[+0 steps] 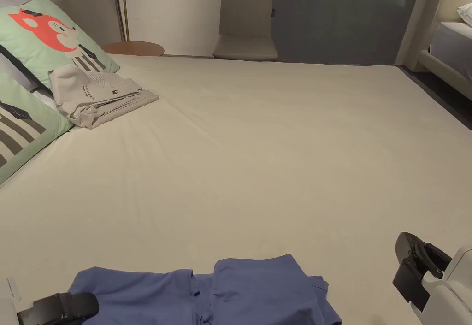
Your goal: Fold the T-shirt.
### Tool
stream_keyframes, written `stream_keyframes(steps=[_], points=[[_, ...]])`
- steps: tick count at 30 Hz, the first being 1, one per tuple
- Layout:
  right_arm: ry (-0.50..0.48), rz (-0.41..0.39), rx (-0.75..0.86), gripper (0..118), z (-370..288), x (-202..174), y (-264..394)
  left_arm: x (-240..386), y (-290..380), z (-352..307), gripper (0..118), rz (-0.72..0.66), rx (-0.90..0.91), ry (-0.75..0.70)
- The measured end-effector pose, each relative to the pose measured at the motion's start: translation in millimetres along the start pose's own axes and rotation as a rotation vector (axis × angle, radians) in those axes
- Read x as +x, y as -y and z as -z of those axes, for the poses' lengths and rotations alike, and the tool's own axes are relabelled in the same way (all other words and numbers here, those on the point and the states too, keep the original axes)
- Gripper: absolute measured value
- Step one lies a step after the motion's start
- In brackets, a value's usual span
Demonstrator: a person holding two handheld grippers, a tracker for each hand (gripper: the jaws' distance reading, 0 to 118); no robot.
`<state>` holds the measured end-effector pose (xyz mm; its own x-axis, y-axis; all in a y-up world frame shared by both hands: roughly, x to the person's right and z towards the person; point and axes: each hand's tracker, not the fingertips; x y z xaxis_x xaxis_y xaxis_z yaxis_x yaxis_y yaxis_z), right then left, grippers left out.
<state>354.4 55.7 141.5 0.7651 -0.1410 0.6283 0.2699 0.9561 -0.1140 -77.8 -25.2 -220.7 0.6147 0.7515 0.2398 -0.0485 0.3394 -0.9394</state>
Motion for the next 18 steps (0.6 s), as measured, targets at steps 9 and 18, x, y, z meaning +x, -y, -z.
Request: stream_keyframes(steps=[9,18], points=[[-0.026,0.012,0.002,1,-1,3,1,121,17,31,7,0.216,-0.056,0.241],[0.031,0.053,0.020,1,-14,33,0,208,88,161,7,0.391,-0.295,0.201]])
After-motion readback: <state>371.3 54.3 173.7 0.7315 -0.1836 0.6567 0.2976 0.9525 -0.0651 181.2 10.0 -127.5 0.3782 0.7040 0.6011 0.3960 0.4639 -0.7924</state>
